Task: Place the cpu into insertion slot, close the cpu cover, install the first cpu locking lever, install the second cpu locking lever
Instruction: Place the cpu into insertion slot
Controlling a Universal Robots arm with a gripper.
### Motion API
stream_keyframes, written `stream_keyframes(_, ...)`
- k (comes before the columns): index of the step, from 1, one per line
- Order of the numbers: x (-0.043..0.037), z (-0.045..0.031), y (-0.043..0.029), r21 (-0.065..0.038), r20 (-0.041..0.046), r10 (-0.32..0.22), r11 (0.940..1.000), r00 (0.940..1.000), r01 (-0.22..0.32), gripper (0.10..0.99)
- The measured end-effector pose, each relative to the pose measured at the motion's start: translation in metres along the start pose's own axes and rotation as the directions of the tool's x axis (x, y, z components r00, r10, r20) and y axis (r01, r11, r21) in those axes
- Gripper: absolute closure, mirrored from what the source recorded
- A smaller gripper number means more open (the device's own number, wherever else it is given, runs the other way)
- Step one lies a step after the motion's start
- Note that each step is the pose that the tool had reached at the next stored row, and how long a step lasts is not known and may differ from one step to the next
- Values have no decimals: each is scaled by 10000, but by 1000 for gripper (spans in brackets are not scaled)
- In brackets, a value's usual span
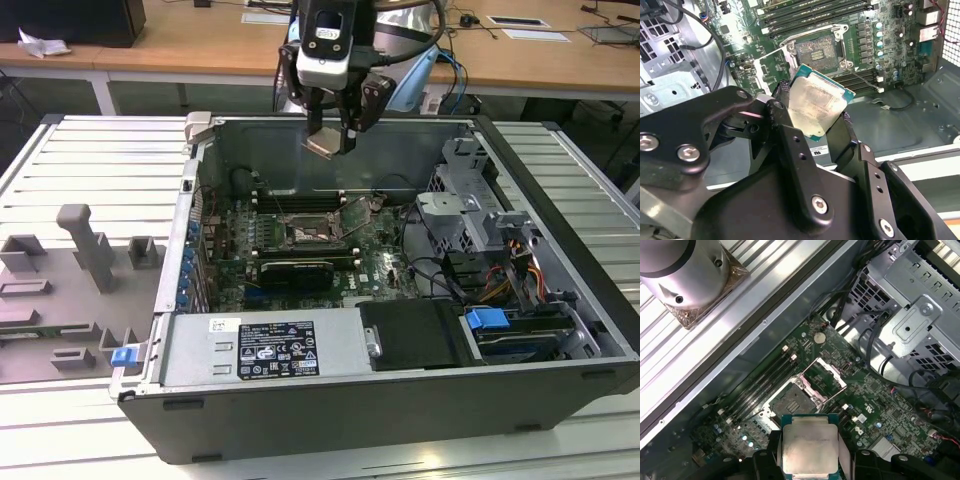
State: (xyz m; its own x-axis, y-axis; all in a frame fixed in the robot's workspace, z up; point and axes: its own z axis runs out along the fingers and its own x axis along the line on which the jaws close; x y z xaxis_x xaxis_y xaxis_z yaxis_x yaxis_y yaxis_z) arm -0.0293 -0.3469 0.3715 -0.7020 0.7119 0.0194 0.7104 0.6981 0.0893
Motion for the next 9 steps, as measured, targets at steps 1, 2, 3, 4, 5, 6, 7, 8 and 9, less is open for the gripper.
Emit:
stream_keyframes(1, 0, 0, 0, -1, 7, 80, 10000, 10000, -80, 549)
stream_keyframes(2, 0, 1, 0, -3, 11, 123, 9999, 9999, -123, 549)
stream_keyframes(3, 0, 1, 0, -3, 15, 171, 9999, 9999, -171, 549)
stream_keyframes(4, 0, 1, 0, -5, 23, 258, 9997, 9997, -258, 549)
stream_keyframes(5, 0, 2, 0, -6, 27, 307, 9995, 9995, -307, 549)
stream_keyframes(6, 0, 2, 0, -7, 32, 359, 9994, 9994, -358, 549)
stream_keyframes(7, 0, 2, 0, -9, 38, 425, 9991, 9991, -425, 549)
stream_keyframes(8, 0, 3, 0, -10, 43, 483, 9988, 9988, -483, 549)
stream_keyframes(9, 0, 3, 0, -12, 48, 542, 9985, 9985, -542, 549)
